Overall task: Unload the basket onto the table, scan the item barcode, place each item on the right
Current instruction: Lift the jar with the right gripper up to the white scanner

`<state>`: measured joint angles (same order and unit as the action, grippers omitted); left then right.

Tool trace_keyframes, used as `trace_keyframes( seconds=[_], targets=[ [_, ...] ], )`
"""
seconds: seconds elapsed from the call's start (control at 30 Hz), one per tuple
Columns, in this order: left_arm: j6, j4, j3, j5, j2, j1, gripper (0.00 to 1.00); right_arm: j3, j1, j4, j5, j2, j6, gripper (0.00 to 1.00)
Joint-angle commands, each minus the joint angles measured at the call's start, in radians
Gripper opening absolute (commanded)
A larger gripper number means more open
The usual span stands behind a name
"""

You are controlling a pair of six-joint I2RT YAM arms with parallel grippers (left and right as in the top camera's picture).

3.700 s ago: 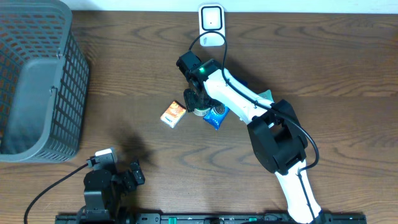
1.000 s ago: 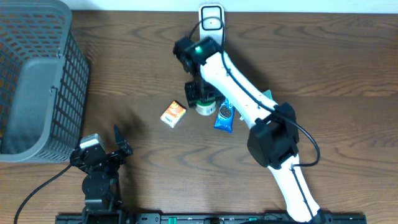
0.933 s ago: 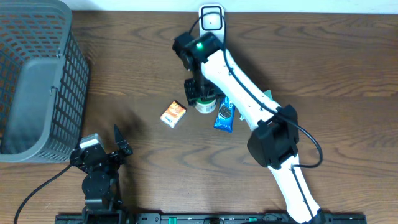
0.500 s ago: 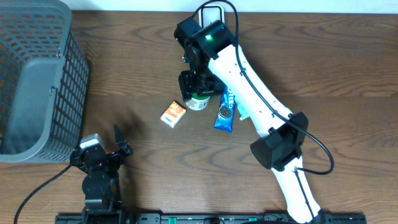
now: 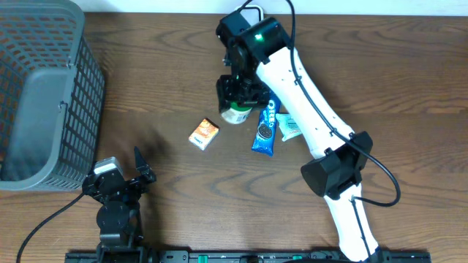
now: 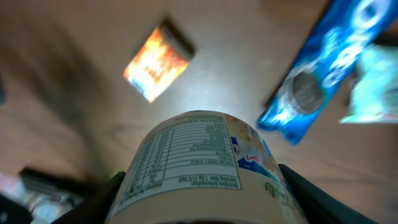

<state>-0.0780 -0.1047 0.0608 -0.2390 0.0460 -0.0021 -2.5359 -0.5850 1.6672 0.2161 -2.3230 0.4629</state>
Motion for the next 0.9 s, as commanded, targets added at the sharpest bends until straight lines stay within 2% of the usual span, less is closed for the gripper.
trace_keyframes(
  seconds=[0.0,0.17,0.33,0.5,0.7,0.87],
  targets=[
    [0.006,-0.008,-0.029,-0.008,0.004,-0.004,0.98,-0.068,0.058,-0.054,-0.084,0.04,-0.024,0.54],
    [0.006,-0.009,-0.029,-0.008,0.004,-0.004,0.98,-0.097,0.113,-0.227,-0.109,0.04,-0.083,0.54],
    [0.006,-0.009,-0.029,-0.008,0.004,-0.004,0.98,-0.076,0.126,-0.385,-0.319,0.04,-0.082,0.47],
    [0.006,-0.009,-0.029,-0.008,0.004,-0.004,0.98,-0.038,0.114,-0.526,-0.472,0.039,-0.082,0.45],
    [0.006,-0.009,-0.029,-0.008,0.004,-0.004,0.98,0.093,0.112,-0.773,-0.578,0.039,-0.082,0.42],
    [0.006,-0.009,-0.029,-0.008,0.004,-0.004,0.98,0.255,0.112,-1.059,-0.581,0.039,-0.082,0.4]
  ],
)
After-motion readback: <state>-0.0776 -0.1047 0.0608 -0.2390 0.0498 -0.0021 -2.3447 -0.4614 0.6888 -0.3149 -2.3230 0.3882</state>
